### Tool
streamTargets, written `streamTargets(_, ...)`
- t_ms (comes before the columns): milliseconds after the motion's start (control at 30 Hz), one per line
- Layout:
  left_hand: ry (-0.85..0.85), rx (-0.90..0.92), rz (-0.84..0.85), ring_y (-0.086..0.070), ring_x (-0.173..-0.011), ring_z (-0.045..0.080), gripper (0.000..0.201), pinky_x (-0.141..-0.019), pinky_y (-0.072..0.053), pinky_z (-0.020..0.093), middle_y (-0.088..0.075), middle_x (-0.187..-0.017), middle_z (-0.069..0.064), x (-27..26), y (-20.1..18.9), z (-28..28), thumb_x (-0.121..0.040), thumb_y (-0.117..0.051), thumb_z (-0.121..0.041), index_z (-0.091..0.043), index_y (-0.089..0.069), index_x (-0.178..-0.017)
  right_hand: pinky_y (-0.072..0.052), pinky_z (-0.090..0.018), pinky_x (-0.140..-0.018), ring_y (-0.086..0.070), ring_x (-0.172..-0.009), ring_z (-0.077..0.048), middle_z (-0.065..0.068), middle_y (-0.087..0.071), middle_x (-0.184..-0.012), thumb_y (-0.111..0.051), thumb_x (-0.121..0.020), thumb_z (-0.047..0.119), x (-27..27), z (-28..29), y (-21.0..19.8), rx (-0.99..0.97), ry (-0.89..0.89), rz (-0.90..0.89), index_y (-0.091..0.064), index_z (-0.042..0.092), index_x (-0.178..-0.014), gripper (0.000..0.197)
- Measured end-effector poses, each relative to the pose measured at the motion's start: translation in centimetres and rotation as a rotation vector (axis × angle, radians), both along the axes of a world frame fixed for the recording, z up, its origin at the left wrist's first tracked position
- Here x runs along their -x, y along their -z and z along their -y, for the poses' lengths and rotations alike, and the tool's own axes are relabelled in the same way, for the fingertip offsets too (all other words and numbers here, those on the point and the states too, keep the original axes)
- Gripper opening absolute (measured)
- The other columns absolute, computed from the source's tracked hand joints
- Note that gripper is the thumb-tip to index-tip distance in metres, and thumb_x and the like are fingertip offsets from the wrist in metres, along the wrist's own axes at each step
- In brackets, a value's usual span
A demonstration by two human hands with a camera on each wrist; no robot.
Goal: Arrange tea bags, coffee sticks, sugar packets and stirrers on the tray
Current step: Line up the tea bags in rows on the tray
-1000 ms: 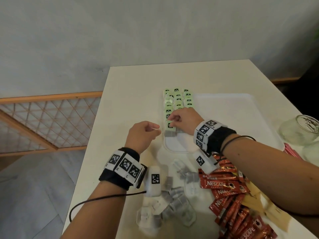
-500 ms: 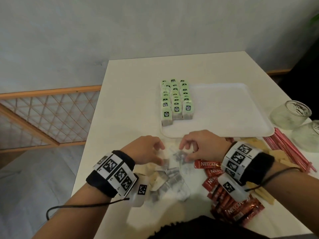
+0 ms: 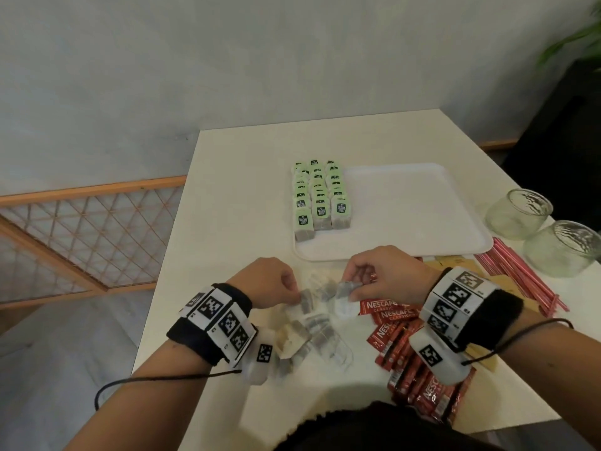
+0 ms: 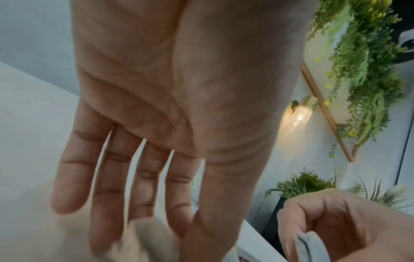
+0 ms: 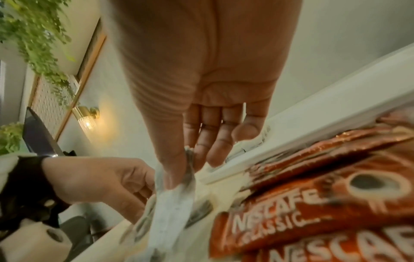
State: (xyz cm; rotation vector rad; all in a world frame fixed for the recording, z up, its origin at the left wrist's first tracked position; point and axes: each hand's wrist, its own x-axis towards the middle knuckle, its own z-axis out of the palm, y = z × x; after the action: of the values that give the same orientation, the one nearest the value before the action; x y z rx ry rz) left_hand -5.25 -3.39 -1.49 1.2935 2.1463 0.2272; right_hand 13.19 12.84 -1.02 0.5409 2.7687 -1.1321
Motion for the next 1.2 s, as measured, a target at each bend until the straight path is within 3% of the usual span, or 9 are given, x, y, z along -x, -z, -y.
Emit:
streamTargets(200,0.005,-0.199,0.229,-0.057,-0.070,0.008,0.012,-0.071,-0.046,0.023,-0.066,-0.080,-0.004,-1.6,-1.1,-2.0,-0.080,-0.076,-0.018,-0.022,-0.065,-0.084,-0.053,-0.037,-0.087,-0.063,-0.092,-0.011,0.008,-0.068,-0.100,-0.083,-0.072,0.031,-0.1,0.9,-0.4,0.108,-0.002,-0.147,-0.068,0.033,-0.084,0.019)
streamTargets(333,-0.053,-0.256,0.380,-0.060,-0.063,0.009,0.018,-0.070,-0.049,0.031,-0.068,-0.076,-0.004,-2.5,-1.0,-3.3,-0.082,-0.074,-0.013,-0.023,-0.062,-0.091,-0.054,-0.044,-0.085,-0.068,-0.085,-0.019,0.002,-0.073,-0.088,-0.080,-0.076,0.025,-0.2,0.5,0.3,0.130,0.063,-0.176,-0.066,0.023,-0.085,0.016)
streamTargets(400,-0.131,-0.210,0.270,-0.066,-0.075,0.011,0.020,-0.074,-0.051,0.031,-0.070,-0.087,-0.004,-2.4,-0.7,-3.6,-0.084,-0.073,-0.029,-0.023,-0.060,-0.098,-0.055,-0.038,-0.080,-0.066,-0.079,-0.014,0.005,-0.071,-0.084,-0.078,-0.079,0.023,-0.6,-0.1,0.4,0.066,0.113,-0.166,-0.064,0.022,-0.086,0.016)
streamTargets(500,-0.146,0.063,-0.157,-0.064,-0.097,0.022,0.049,-0.078,-0.048,0.031,-0.065,-0.101,0.004,-2.4,-0.4,-3.6,-0.082,-0.067,-0.057,-0.015,-0.062,-0.107,-0.051,-0.027,-0.074,-0.064,-0.079,-0.009,0.008,-0.070,-0.086,-0.076,-0.081,0.025,-1.3,-1.0,0.4,0.000,0.183,-0.154,-0.063,0.026,-0.090,0.016)
streamTargets(667,-0.100,0.153,-0.304,-0.057,-0.077,0.020,0.050,-0.065,-0.040,0.028,-0.053,-0.075,-0.003,-3.9,0.2,-4.6,-0.079,-0.067,-0.062,-0.016,-0.047,-0.074,-0.045,-0.015,-0.067,-0.060,-0.069,-0.003,0.014,-0.067,-0.071,-0.075,-0.082,0.021,-1.7,-1.7,0.6,0.056,0.226,-0.165,-0.064,0.030,-0.098,0.021)
streamTargets(900,-0.134,0.117,-0.074,-0.056,-0.080,0.021,0.039,-0.064,-0.040,0.028,-0.065,-0.101,0.012,-3.1,1.0,-5.3,-0.076,-0.078,-0.043,-0.013,-0.059,-0.093,-0.048,-0.013,-0.071,-0.066,-0.079,-0.004,0.008,-0.073,-0.085,-0.074,-0.083,0.020,-1.9,-1.9,0.5,0.115,0.222,-0.169,-0.066,0.027,-0.100,0.020)
streamTargets(1000,-0.156,0.039,0.068,-0.061,-0.096,0.021,0.035,-0.079,-0.048,0.030,-0.062,-0.109,0.006,-3.0,1.3,-5.0,-0.079,-0.078,-0.030,-0.018,-0.054,-0.102,-0.045,-0.010,-0.069,-0.065,-0.076,-0.001,0.007,-0.072,-0.084,-0.074,-0.083,0.019,-2.1,-1.8,0.5,0.141,0.206,-0.175,-0.068,0.024,-0.097,0.016)
streamTargets(1133,-0.162,-0.193,0.259,-0.063,-0.079,0.015,0.018,-0.073,-0.052,0.030,-0.066,-0.090,0.000,-2.9,0.3,-5.4,-0.088,-0.069,-0.027,-0.017,-0.058,-0.099,-0.051,-0.020,-0.074,-0.067,-0.080,-0.007,0.004,-0.072,-0.087,-0.073,-0.084,0.019,-1.8,-2.0,-0.1,0.198,0.224,-0.234,-0.068,0.024,-0.097,0.014)
streamTargets(1200,-0.236,-0.297,0.407,-0.066,-0.083,0.023,0.021,-0.080,-0.057,0.035,-0.071,-0.093,0.011,-2.7,-0.6,-6.0,-0.094,-0.061,-0.025,-0.005,-0.065,-0.099,-0.054,-0.026,-0.078,-0.068,-0.083,-0.015,0.001,-0.074,-0.090,-0.073,-0.085,0.018,-1.3,-2.3,-0.5,0.248,0.254,-0.299,-0.068,0.022,-0.100,0.017)
